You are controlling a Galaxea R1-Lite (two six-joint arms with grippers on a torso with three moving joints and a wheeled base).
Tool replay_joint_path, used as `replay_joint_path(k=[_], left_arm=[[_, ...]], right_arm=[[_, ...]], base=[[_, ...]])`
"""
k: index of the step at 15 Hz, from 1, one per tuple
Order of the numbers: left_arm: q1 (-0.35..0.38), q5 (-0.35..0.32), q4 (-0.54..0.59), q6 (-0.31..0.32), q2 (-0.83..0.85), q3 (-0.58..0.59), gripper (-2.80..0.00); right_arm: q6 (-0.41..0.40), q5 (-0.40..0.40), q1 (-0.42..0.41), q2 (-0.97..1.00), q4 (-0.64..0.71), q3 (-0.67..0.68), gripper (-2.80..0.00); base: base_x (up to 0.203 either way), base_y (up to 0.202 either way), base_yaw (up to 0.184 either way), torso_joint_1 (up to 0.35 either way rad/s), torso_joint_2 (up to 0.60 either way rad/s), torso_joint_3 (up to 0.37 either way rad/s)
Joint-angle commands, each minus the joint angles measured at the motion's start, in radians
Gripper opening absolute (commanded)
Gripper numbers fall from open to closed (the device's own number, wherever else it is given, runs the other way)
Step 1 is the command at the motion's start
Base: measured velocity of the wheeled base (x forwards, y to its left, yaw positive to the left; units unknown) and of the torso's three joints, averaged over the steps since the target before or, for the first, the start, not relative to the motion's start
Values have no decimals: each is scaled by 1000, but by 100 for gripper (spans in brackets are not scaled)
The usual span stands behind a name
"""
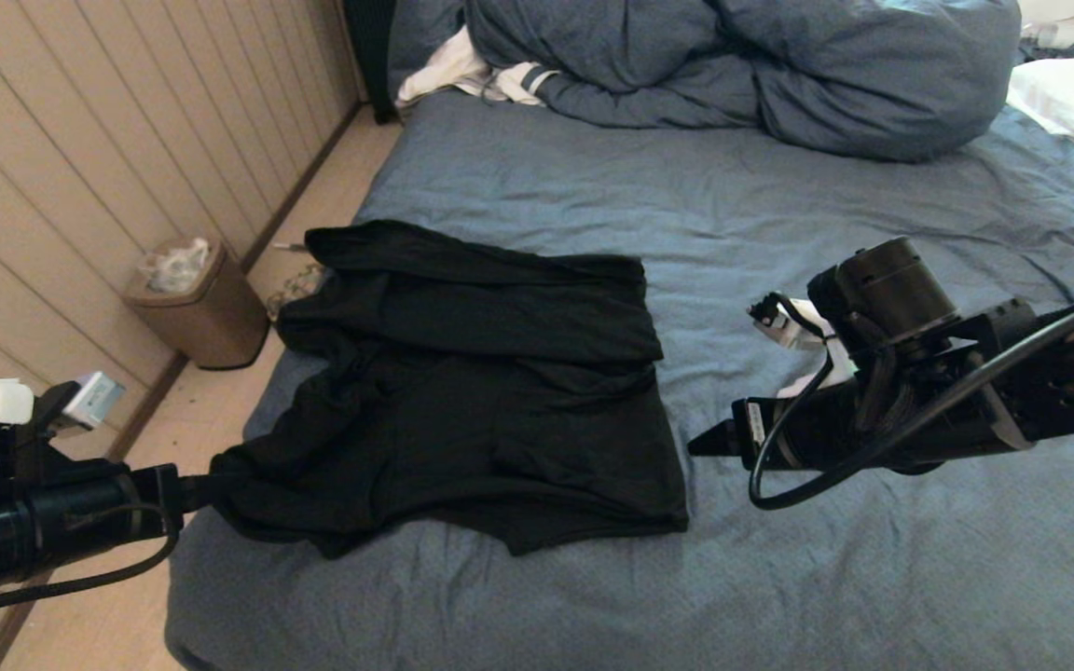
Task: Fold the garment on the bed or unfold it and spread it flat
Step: Unford the black T-shirt
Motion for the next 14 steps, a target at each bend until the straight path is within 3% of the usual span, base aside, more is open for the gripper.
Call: replay_joint_path(k=[1, 6, 7, 14], left_arm=[[-1, -9, -2, -5, 49, -2, 0], [-16, -67, -4, -11, 104, -8, 0], [-27, -67, -11, -13, 112, -12, -280], [-64, -64, -59, -43, 116, -27, -280]], right_arm=[[2, 0, 0, -1, -1, 1, 0], [3, 1, -1, 7, -2, 10, 0], [4, 2, -4, 7, -2, 10, 0], [2, 2, -9, 21, -2, 26, 0]], base=[[0, 0, 0, 0, 0, 0], [0, 0, 0, 0, 0, 0], [0, 0, 0, 0, 0, 0], [0, 0, 0, 0, 0, 0]])
